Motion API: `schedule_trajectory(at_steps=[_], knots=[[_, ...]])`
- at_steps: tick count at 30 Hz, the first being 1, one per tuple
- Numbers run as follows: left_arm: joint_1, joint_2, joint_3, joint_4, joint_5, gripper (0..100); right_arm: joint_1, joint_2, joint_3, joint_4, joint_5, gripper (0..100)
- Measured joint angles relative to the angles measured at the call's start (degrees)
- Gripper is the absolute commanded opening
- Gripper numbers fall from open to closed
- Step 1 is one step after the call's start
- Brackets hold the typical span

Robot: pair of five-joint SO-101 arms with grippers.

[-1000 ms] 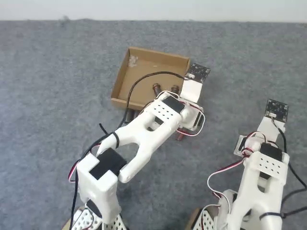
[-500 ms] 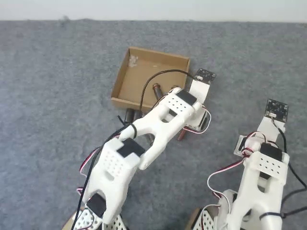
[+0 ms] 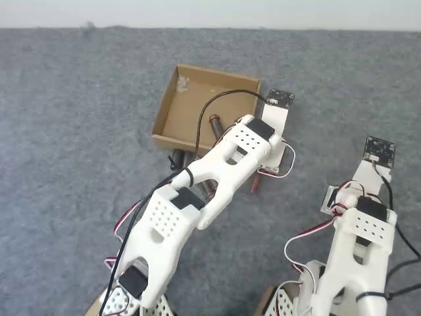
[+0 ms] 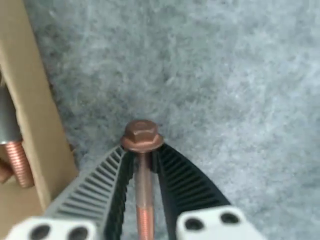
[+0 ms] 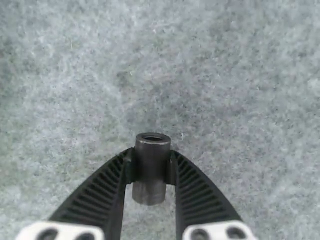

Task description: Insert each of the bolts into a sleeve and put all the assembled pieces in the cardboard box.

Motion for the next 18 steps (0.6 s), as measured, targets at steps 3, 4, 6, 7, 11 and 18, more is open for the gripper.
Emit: schedule_trajectory(at_steps=[3, 4, 6, 7, 11, 18], knots=[[-0.1, 0.0, -0.3, 1.4, -0.2, 1, 0.0, -0.1, 0.7, -0.6, 0.0, 0.7], [-0.1, 0.0, -0.3, 1.8, -0.3, 1, 0.0, -0.1, 0.8, -0.6, 0.0, 0.7], [-0.1, -1.1, -0.3, 3.8, -0.3, 1, -0.1, -0.1, 0.7, -0.6, 0.0, 0.7], [-0.1, -1.8, -0.2, 4.8, -0.3, 1, -0.1, -0.1, 0.7, -0.7, 0.0, 0.7], [-1.1, -7.9, 2.6, 7.2, -0.3, 1, -0.1, -0.1, 0.7, -0.7, 0.0, 0.7], [-1.4, -24.1, 15.1, 7.2, -3.2, 1, -0.1, -0.1, 1.4, -1.8, 0.0, 0.7]])
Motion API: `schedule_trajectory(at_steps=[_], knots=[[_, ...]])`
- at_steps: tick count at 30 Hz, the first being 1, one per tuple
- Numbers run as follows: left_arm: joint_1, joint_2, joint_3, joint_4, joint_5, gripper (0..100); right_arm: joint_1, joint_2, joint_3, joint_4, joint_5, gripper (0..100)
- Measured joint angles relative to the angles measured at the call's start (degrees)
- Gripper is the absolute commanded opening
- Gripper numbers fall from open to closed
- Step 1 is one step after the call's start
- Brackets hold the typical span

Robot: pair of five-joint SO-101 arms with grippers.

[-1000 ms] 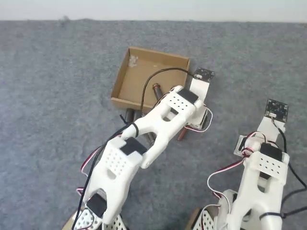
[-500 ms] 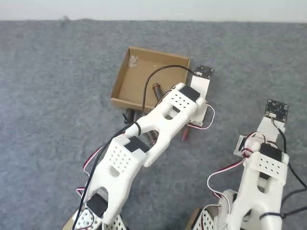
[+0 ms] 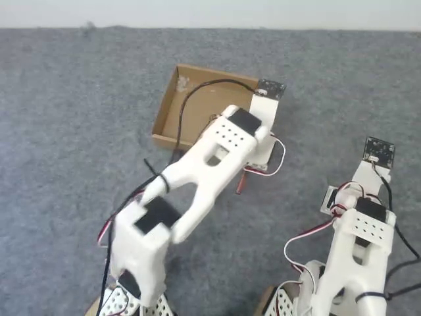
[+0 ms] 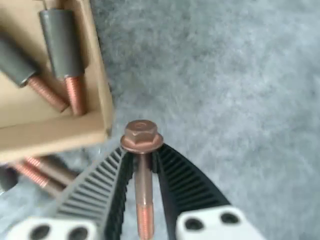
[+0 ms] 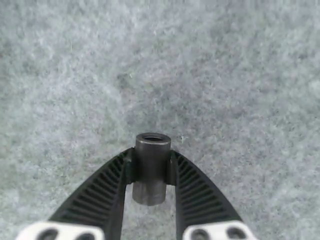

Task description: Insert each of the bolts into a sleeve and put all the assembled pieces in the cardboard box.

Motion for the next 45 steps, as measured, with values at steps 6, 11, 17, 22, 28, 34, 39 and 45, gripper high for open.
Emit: schedule_trajectory(at_steps=[6, 11, 17, 22, 28, 34, 39, 45], knots=[[-0.6, -16.5, 12.7, -4.9, -0.9, 1, 0.0, 0.0, 0.1, -0.5, 0.0, 0.7], [-3.3, -27.3, 24.4, -10.3, -1.1, 1, 0.0, 0.0, 0.1, -0.5, 0.0, 0.7], [-11.2, -38.4, 34.5, -14.5, -1.1, 1, -1.8, 0.0, 0.1, -1.1, -0.4, 0.7], [-19.1, -46.6, 42.8, -16.6, -1.1, 1, -7.7, 0.0, 0.1, -1.1, -4.0, 0.7], [-32.3, -56.8, 56.1, -21.3, -1.1, 1, -14.0, 0.0, 0.0, -1.2, -8.2, 0.7], [-42.3, -66.5, 69.6, -25.5, -1.1, 1, -26.7, 0.0, -2.6, -1.2, -10.9, 0.7], [-48.8, -73.8, 77.8, -25.7, -1.1, 1, -36.4, 0.0, -7.4, -1.2, -11.2, 0.7], [-50.5, -81.3, 84.0, -25.7, -1.0, 1, -43.3, 0.0, -11.1, -6.5, -11.3, 0.7]])
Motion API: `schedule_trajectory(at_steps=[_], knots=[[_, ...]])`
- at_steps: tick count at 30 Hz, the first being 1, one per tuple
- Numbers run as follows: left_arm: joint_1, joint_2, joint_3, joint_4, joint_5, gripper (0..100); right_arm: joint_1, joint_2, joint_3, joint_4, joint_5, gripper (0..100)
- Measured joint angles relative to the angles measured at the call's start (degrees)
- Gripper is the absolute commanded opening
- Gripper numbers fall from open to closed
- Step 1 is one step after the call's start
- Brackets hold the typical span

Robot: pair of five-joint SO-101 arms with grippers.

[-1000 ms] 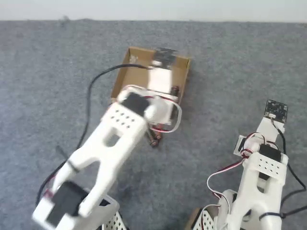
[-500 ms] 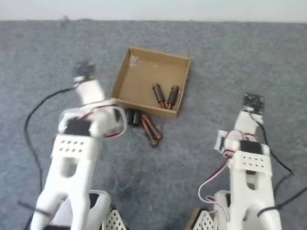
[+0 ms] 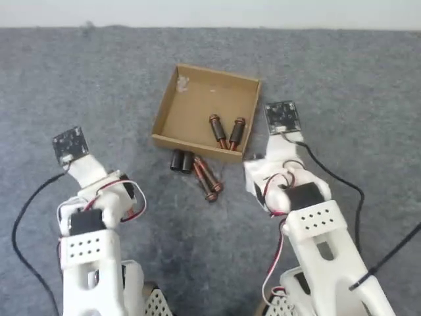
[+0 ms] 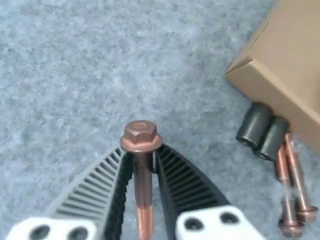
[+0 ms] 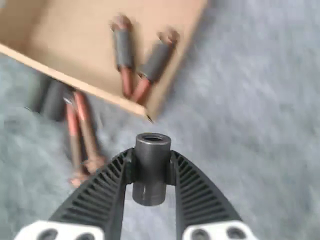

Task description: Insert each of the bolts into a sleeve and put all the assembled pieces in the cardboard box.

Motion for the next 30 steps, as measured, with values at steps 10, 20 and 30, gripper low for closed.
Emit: schedule_trajectory(at_steps=[10, 20, 30], knots=[[-0.2, -8.4, 7.9, -4.5, -0.1, 1, -5.5, 0.0, 9.5, -35.0, 0.0, 0.6], [-0.1, -10.1, 12.3, -9.6, -0.1, 1, -8.9, 12.9, 10.3, -56.5, 0.0, 0.6], [-0.1, -10.2, 14.9, -14.3, -0.1, 1, -9.2, 29.9, 13.0, -74.5, -0.2, 0.6]])
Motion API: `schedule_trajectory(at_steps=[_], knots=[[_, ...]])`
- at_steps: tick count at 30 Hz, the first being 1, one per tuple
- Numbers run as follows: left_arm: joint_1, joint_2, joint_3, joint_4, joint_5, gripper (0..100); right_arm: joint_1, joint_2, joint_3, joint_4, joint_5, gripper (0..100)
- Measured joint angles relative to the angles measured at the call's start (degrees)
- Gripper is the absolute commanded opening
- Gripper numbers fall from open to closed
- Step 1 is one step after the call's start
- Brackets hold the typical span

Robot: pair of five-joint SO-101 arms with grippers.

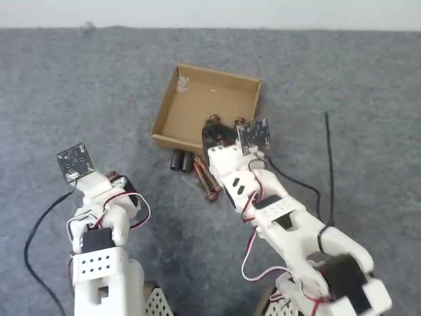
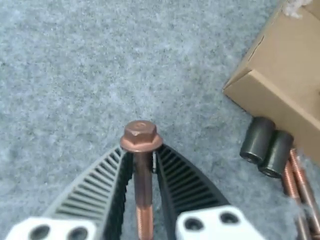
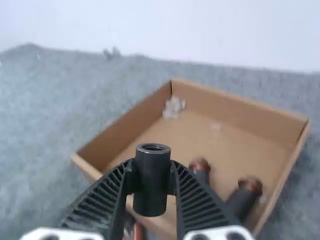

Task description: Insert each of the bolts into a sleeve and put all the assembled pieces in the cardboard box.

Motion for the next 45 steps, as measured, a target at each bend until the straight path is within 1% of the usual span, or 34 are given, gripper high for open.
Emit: schedule_trajectory(at_steps=[5, 16, 18, 28, 30, 33, 36, 39, 43, 45], knots=[[0.0, 0.0, 0.8, -2.3, 0.0, 1, -0.7, 2.0, 8.0, -8.0, 0.0, 0.6], [0.0, 0.0, 0.8, -2.3, 0.1, 1, -1.0, 2.0, 24.6, -22.3, 0.0, 0.6], [0.0, 0.0, 0.8, -2.3, 0.1, 1, -1.0, 2.3, 24.9, -24.5, -0.1, 0.6], [0.0, 0.0, 0.8, -2.5, 0.1, 1, -0.4, 4.5, 25.1, -28.6, -0.1, 0.6], [0.0, 0.0, 1.2, -4.5, 0.1, 1, -1.6, 4.5, 25.1, -30.2, -0.1, 0.6], [2.5, -0.2, 3.6, -8.5, 0.1, 1, -2.8, 6.2, 25.1, -32.3, -0.1, 0.6], [4.5, -0.2, 5.4, -13.5, 0.1, 1, -3.0, 8.5, 25.2, -33.3, -0.1, 0.6], [6.2, -0.2, 6.3, -18.4, 0.1, 1, -3.0, 12.1, 22.2, -33.5, -0.1, 0.6], [7.9, -0.2, 6.4, -21.2, 0.1, 1, -3.0, 18.4, 16.7, -34.1, -0.1, 0.6], [8.4, -0.2, 6.4, -22.0, 0.1, 1, -3.0, 21.5, 14.7, -36.7, -0.1, 0.6]])
